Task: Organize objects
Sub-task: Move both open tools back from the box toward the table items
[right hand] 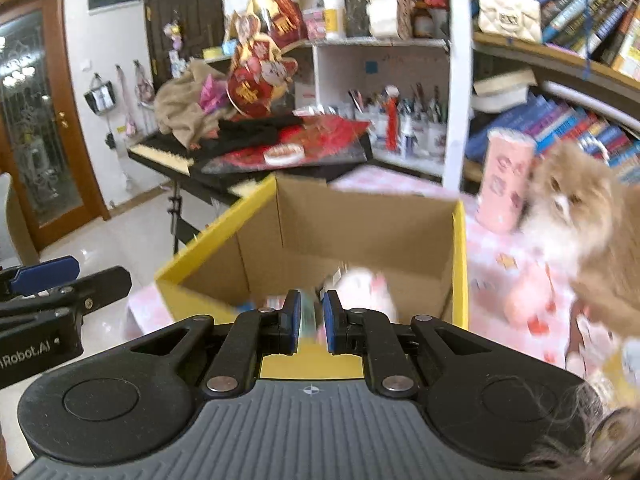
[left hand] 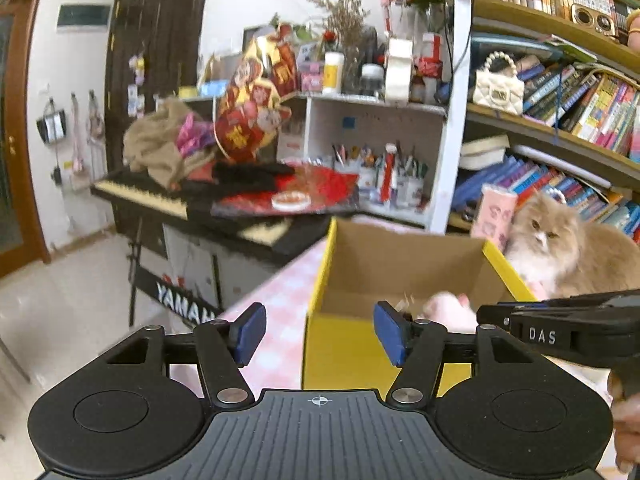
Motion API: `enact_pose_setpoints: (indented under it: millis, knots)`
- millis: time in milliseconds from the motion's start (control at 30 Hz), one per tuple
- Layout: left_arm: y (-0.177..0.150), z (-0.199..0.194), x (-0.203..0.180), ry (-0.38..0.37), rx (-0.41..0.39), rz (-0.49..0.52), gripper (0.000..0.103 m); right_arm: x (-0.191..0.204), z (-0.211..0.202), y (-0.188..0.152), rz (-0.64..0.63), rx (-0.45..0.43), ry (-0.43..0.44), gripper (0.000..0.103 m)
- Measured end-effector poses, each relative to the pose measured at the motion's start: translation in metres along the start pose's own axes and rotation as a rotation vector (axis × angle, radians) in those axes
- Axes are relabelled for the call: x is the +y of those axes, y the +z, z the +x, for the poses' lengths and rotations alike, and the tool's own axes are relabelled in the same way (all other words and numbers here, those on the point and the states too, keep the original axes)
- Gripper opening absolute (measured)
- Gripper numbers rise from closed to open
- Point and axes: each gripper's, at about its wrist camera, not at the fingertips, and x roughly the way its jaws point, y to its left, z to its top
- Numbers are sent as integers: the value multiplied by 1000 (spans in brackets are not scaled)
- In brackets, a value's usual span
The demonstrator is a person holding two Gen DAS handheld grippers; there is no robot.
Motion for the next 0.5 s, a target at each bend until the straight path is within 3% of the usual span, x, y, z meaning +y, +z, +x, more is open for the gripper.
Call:
enact_pose_setpoints:
  millis: [100, 233, 500]
  knots:
    - [-15, -3, -3, -6, 57, 18, 68, 5, -9, -21, 12, 22, -49, 12]
    - [-32, -6, -7, -42, 141, 34, 68, 12, -21, -55, 29, 78, -147, 12]
    - [-55, -29, -22, -151, 175, 138, 69, 17, -51, -95, 116, 129, -218, 12]
